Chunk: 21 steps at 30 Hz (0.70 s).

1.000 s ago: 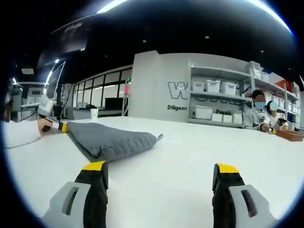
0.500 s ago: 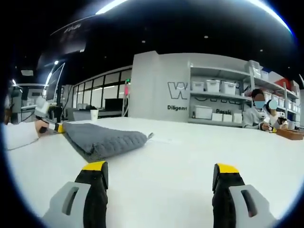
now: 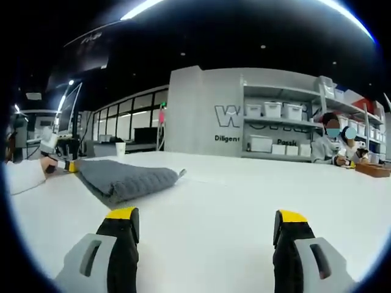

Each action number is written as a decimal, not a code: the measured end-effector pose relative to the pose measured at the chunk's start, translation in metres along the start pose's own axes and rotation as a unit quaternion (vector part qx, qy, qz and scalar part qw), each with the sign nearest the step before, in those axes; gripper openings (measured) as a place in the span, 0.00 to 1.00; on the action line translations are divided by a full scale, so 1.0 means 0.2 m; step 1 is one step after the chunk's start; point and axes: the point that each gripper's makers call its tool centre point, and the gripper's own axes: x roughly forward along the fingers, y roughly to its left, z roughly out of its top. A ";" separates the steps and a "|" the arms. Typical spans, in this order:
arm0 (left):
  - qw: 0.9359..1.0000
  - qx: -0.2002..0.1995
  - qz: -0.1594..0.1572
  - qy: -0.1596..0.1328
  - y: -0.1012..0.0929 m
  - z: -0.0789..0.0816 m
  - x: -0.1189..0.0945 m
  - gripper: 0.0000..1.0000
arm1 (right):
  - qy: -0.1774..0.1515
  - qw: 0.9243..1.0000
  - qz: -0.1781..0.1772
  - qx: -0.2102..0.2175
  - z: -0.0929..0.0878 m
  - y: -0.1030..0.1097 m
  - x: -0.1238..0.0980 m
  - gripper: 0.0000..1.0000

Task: Open the folded towel by lifting each exposed corner and separating the folded layers until the towel lies flat within the target outline without major curled edges

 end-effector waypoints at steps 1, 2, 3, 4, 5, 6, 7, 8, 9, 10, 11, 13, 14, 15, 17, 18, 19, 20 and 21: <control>1.000 -0.001 0.005 0.000 0.01 0.00 0.00 0.06 | 0.000 1.000 -0.001 0.000 0.00 0.00 0.00 0.91; 1.000 -0.002 0.006 0.000 0.02 0.00 -0.01 0.06 | 0.000 1.000 -0.001 0.001 0.00 0.00 0.00 0.91; 1.000 -0.003 0.010 0.000 0.03 0.00 -0.02 0.06 | 0.000 1.000 0.000 0.001 0.00 0.00 0.00 0.91; 1.000 -0.004 0.012 -0.001 0.03 -0.01 -0.02 0.06 | 0.000 1.000 0.000 0.001 0.00 0.00 0.00 0.91; 1.000 -0.005 0.014 -0.001 0.04 -0.01 -0.02 0.06 | 0.001 1.000 0.000 0.000 0.00 0.00 0.00 0.91; 1.000 -0.006 0.015 -0.001 0.04 -0.01 -0.03 0.06 | 0.001 1.000 0.000 0.000 0.00 0.00 0.00 0.91; 1.000 -0.007 0.016 -0.001 0.05 -0.01 -0.04 0.06 | 0.001 1.000 0.000 0.001 0.00 0.00 0.00 0.91; 1.000 -0.008 0.017 -0.001 0.05 -0.01 -0.04 0.06 | 0.001 1.000 0.000 0.001 0.00 0.00 0.00 0.91; 1.000 -0.008 0.018 -0.001 0.06 -0.01 -0.04 0.06 | 0.001 1.000 -0.001 0.001 0.00 0.00 0.00 0.91; 1.000 -0.010 0.018 -0.002 0.06 -0.02 -0.05 0.06 | 0.001 1.000 -0.001 0.002 0.00 0.00 0.00 0.91; 1.000 -0.011 0.019 -0.003 0.06 -0.02 -0.05 0.06 | 0.001 1.000 -0.001 0.002 0.00 0.00 0.00 0.91; 1.000 -0.011 0.019 -0.002 0.07 -0.02 -0.05 0.06 | 0.001 1.000 -0.001 0.002 0.00 0.00 -0.01 0.91; 1.000 -0.011 0.019 -0.002 0.07 -0.02 -0.05 0.06 | 0.001 1.000 -0.001 0.003 -0.01 0.00 -0.01 0.91; 1.000 -0.011 0.020 -0.002 0.08 -0.02 -0.06 0.06 | 0.000 1.000 -0.001 0.003 -0.01 0.00 -0.01 0.91; 1.000 -0.012 0.021 -0.002 0.09 -0.02 -0.06 0.06 | 0.000 1.000 -0.001 0.004 -0.01 -0.01 0.00 0.91; 1.000 -0.011 0.023 -0.002 0.09 -0.02 -0.06 0.06 | 0.000 1.000 -0.001 0.005 -0.01 -0.01 -0.01 0.91; 1.000 -0.010 0.024 -0.002 0.09 -0.02 -0.06 0.06 | 0.000 1.000 -0.002 0.005 0.00 -0.01 -0.01 0.90; 1.000 -0.011 0.025 -0.002 0.10 -0.02 -0.07 0.06 | 0.000 1.000 -0.002 0.006 -0.01 -0.01 -0.01 0.90; 1.000 -0.011 0.027 -0.002 0.11 -0.03 -0.07 0.06 | 0.000 1.000 -0.002 0.007 -0.01 -0.01 -0.01 0.90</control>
